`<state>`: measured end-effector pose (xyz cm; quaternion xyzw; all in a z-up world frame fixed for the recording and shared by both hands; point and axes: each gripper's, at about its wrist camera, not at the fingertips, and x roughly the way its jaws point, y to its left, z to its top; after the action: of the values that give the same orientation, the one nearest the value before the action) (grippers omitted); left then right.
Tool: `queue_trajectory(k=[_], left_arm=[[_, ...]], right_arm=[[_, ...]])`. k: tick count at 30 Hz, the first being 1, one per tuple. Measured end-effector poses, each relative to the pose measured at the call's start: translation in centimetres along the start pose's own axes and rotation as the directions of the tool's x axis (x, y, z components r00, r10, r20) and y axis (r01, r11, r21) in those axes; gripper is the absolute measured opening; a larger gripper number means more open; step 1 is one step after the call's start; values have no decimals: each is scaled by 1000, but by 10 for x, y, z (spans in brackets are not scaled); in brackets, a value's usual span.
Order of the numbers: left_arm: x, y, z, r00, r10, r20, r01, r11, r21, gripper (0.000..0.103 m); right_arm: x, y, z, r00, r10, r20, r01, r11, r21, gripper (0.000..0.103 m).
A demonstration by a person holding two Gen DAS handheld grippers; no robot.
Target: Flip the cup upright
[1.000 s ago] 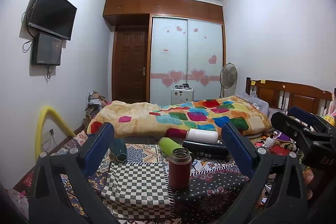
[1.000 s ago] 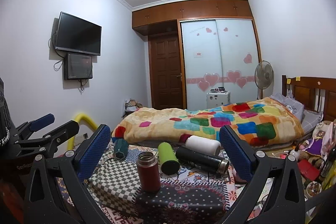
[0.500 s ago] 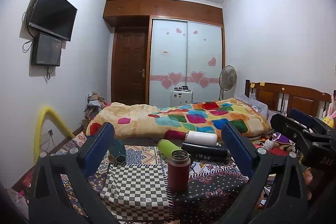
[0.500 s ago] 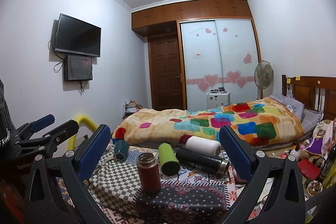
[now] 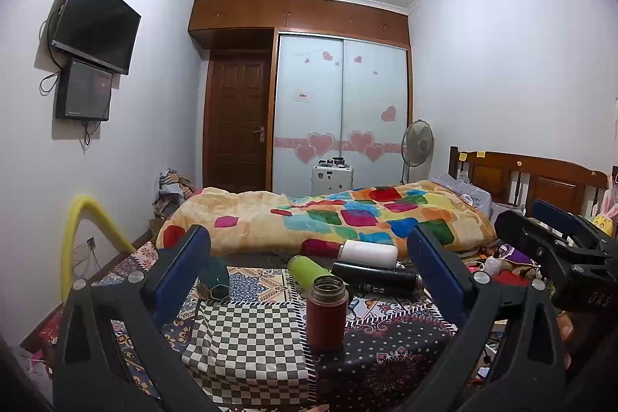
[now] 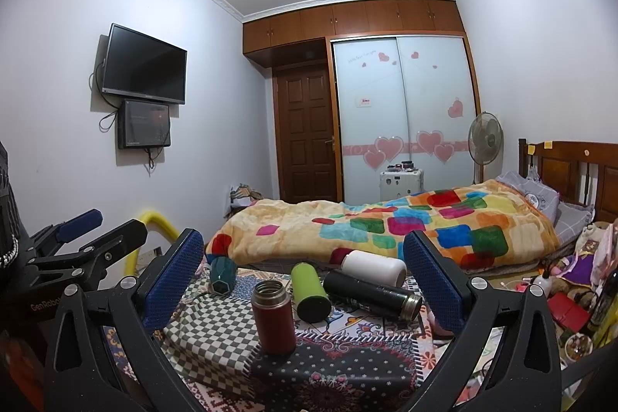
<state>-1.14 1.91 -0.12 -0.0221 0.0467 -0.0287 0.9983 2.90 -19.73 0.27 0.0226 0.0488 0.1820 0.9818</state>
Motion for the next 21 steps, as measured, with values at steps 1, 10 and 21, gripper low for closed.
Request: queue_trajectory(k=[1,10,21], left_arm=[[0,0,0,1000,0,1,0,1000,0,103],[2,-2,-3,1000,-22,-13,22,1000,-2,103],[3,-1,-4,1000,-25,-16,25,1000,0,103]], right_arm=[[0,0,0,1000,0,-1,0,1000,-1,103],[1,-1,0,1000,-1,-5,1,1000,-2,103],[5,-3,-4,1000,2,-23,-2,1000,-3,103]])
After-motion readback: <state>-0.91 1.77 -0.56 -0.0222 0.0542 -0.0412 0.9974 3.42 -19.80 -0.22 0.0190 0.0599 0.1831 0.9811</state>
